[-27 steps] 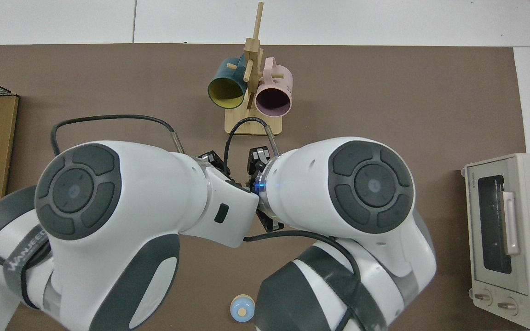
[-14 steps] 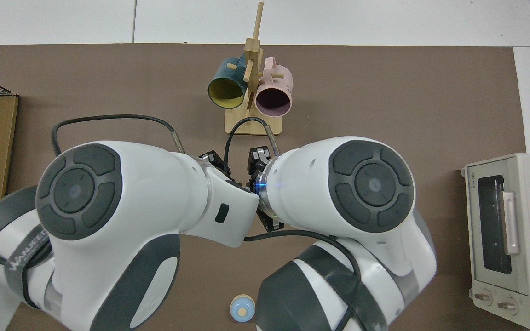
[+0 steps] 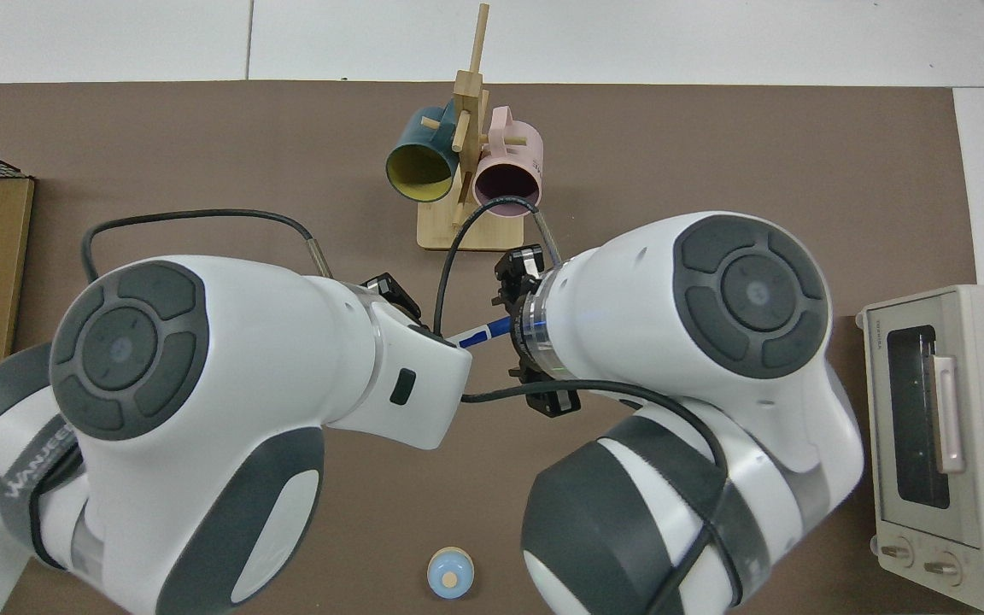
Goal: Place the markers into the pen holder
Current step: 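Grasp the marker with the left gripper and open the right gripper, then carry the marker toward the pen holder while the right gripper withdraws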
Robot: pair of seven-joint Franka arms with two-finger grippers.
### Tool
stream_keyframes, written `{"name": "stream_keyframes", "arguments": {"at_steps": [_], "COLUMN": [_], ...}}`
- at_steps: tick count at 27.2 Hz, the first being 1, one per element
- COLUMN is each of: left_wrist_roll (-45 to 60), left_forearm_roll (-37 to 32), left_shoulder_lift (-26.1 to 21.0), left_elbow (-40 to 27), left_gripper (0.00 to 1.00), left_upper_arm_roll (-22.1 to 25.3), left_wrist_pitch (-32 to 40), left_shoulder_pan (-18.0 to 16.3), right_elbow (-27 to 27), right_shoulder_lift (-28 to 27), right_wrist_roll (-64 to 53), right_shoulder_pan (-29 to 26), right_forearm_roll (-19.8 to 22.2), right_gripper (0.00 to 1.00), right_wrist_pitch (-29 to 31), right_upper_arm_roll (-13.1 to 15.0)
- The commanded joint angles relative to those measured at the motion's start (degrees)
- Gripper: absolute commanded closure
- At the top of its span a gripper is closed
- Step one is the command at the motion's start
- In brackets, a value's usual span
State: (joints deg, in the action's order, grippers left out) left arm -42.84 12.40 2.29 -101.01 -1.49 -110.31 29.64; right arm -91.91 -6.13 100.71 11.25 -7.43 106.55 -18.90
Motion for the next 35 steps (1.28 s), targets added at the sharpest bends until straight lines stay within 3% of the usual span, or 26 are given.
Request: {"name": "stream_keyframes", "arguments": {"at_steps": [1,7,15,35], "left_wrist_roll": [0.8,0.9,1.1,2.0], "left_forearm_roll": [-0.5,-0.6,-2.9,-5.5], "left_shoulder_lift": [0.8,1.1,1.4,1.7], "left_elbow": [-0.5,-0.3,-0.3,0.7], "left_gripper": [1.00,1.00,1.00,1.00], "left_upper_arm_roll": [0.3,0.9,0.9,0.9], "left_wrist_pitch": [-0.6,0.1,0.4,3.8], "left_shoulder_pan": [-0.2,-0.4,-0.5,-1.3], "right_elbow": [-0.1,0.1,0.7,0.7], "right_shoulder_lift": [3.0,4.2,5.1,11.1], "right_wrist_roll": [-14.0,-35.0,-58.8,-77.5], "right_shoulder_pan": [-5.5,-11.1,-14.3,-12.7], "right_forearm_roll": [0.4,0.8,7.5,6.1], "right_gripper": [0.00,0.00,0.00,0.00], "right_wrist_pitch": [-5.0,-9.5,-14.9,-22.8], "right_upper_arm_roll": [-0.4,0.3,0.4,-3.2]}}
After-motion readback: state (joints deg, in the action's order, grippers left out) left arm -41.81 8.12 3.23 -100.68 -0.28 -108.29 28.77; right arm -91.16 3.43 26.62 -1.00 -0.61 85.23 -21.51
